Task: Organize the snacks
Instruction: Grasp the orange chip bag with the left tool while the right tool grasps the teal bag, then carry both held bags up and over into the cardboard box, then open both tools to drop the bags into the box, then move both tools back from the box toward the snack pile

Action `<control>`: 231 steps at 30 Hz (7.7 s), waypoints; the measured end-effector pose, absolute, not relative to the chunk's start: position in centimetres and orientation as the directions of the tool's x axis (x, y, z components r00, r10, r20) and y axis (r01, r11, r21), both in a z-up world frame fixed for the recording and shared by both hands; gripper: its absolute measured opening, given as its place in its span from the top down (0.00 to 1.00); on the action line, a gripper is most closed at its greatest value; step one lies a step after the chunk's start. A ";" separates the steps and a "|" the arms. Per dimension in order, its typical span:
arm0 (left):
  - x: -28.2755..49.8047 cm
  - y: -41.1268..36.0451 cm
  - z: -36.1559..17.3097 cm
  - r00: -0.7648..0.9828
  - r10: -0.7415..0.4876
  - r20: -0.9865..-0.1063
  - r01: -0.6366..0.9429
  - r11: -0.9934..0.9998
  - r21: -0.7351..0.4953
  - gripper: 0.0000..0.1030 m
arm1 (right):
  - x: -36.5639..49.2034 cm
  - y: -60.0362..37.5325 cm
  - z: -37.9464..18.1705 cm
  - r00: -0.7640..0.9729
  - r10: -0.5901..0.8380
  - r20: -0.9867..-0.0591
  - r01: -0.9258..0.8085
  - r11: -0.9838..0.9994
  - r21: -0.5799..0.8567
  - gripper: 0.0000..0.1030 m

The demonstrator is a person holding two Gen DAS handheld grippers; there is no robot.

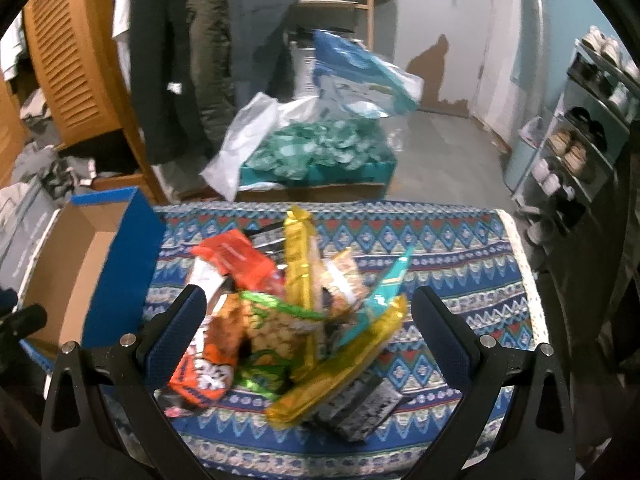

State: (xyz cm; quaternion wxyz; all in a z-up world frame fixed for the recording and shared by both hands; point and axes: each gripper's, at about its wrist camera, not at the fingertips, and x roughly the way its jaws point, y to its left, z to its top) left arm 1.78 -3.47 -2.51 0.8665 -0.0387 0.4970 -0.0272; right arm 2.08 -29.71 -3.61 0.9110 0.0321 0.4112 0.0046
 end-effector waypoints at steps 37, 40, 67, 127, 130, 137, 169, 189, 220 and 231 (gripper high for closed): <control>8.3 -14.8 -10.8 0.254 -0.167 -0.953 0.181 0.976 -0.123 0.08 | 10.6 -38.1 -14.6 0.356 0.099 -0.929 0.257 0.946 0.200 0.11; 8.2 -15.0 -11.8 0.234 -0.161 -0.959 0.183 0.976 -0.119 0.08 | 10.9 -38.1 -15.8 0.332 0.117 -0.936 0.266 0.940 0.212 0.14; 8.1 -16.4 -15.6 0.171 -0.177 -0.969 0.257 0.958 -0.129 0.44 | 10.7 -36.5 -17.9 0.360 0.118 -0.926 0.242 0.946 0.214 0.75; 4.5 -0.7 -1.2 0.552 -0.159 -0.819 0.055 0.987 -0.154 0.54 | 6.3 -16.7 -3.2 0.540 0.376 -0.753 -0.263 0.925 0.273 0.85; 4.4 1.3 -1.3 0.560 -0.139 -0.817 0.023 0.988 -0.153 0.54 | 6.6 -14.5 -2.7 0.531 0.399 -0.747 -0.296 0.914 0.277 0.85; 3.9 5.9 -1.4 0.578 -0.092 -0.811 -0.057 0.987 -0.153 0.54 | 7.4 -9.4 -2.9 0.494 0.437 -0.752 -0.350 0.891 0.288 0.85; 4.3 13.1 -7.5 0.467 -0.007 -0.884 -0.286 0.945 -0.159 0.26 | 9.1 -2.9 -7.6 0.348 0.433 -0.831 -0.382 0.875 0.296 0.58; 3.8 11.1 -6.3 0.489 -0.033 -0.872 -0.244 0.954 -0.173 0.26 | 8.5 -7.3 -6.5 0.447 0.351 -0.823 -0.305 0.925 0.228 0.33; 4.1 -1.3 -6.5 0.458 -0.107 -0.882 -0.006 0.992 -0.123 0.26 | 6.1 -21.7 -8.7 0.482 0.213 -0.850 -0.056 0.975 0.213 0.31; 4.5 -6.2 -7.8 0.430 -0.111 -0.896 0.070 0.994 -0.090 0.26 | 5.2 -26.2 -11.0 0.457 0.168 -0.873 0.046 0.976 0.213 0.31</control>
